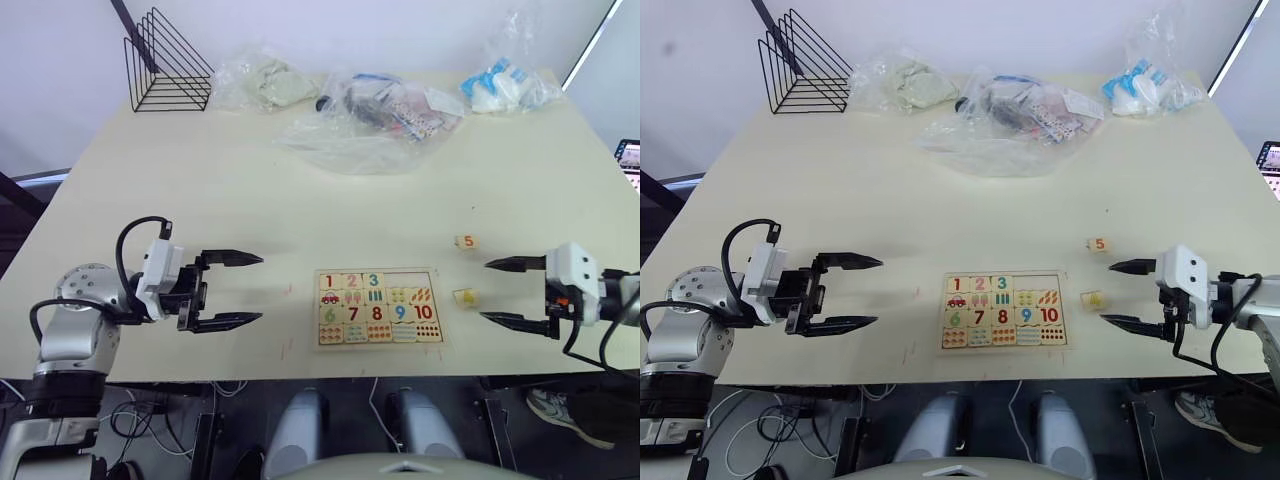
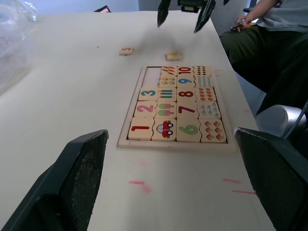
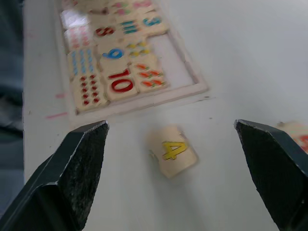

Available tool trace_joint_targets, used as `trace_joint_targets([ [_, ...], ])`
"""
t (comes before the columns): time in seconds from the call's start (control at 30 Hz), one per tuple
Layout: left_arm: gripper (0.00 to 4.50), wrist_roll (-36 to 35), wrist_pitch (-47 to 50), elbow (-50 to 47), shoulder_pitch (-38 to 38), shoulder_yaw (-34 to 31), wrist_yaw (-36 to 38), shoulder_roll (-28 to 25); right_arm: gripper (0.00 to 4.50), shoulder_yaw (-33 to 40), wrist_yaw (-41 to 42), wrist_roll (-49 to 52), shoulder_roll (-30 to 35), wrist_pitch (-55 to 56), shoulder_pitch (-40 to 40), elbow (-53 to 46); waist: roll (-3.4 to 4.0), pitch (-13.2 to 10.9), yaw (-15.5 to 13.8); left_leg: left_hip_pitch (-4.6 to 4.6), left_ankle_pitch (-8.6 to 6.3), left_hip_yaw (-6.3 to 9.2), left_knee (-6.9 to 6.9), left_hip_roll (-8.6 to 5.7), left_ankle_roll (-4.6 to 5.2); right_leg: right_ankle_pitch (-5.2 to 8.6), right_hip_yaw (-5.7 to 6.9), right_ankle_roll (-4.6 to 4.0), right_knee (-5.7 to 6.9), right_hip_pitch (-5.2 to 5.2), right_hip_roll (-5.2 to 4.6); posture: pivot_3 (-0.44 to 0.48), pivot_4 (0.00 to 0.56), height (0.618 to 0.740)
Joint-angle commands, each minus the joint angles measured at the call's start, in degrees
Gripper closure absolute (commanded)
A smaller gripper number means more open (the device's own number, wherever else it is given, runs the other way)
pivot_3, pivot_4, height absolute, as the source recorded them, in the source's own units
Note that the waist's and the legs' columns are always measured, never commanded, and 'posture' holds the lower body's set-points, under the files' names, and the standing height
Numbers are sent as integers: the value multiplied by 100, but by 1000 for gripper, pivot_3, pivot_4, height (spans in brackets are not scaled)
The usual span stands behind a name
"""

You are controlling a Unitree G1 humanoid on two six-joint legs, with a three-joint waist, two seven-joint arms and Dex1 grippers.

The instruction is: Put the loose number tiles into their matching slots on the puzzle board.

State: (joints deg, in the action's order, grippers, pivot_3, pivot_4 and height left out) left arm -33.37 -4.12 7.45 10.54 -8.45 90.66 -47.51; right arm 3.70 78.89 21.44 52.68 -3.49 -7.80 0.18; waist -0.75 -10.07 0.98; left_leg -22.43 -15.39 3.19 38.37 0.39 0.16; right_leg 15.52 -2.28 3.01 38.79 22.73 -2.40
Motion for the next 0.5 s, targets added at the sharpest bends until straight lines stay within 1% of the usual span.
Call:
trace_joint_targets([
  [0.03, 0, -137, -46, -97, 43, -21, 184, -114, 132, -327, 640, -220, 110, 412, -518, 576, -1, -1, 1, 1, 0, 2, 1, -1, 0, 0, -3, 0, 1, -1, -2, 0, 150, 740],
  [0.17, 0, -184, -54, -115, 39, 25, 184, -142, 132, -619, 965, -459, 34, 739, -1009, 1198, 2, -3, -1, 1, 0, 5, 1, 0, 0, 0, 0, 0, 1, 0, -2, 0, 150, 740],
  [0.3, 0, -373, -60, -179, -20, 96, 184, -236, 132, -959, 1264, -839, -85, 1369, -1528, 2028, 6, -6, 2, 2, 0, 8, 1, 0, 0, 0, 1, 0, 3, 1, -3, 0, 150, 740],
  [0.4, 0, -468, -93, -161, -86, 138, 184, -337, 132, -1044, 1293, -949, -236, 1649, -1806, 2464, 8, -8, 8, 2, 0, 7, 0, 0, 0, 0, -1, -1, 4, 2, -3, 0, 150, 740],
  [0.5, 0, -495, -181, -99, -129, 181, 184, -416, 132, -1110, 1346, -1016, -357, 1778, -1977, 2682, 12, -11, 9, 3, 0, 11, 0, 0, 0, 0, -3, -1, 4, 3, -3, 0, 150, 740],
])
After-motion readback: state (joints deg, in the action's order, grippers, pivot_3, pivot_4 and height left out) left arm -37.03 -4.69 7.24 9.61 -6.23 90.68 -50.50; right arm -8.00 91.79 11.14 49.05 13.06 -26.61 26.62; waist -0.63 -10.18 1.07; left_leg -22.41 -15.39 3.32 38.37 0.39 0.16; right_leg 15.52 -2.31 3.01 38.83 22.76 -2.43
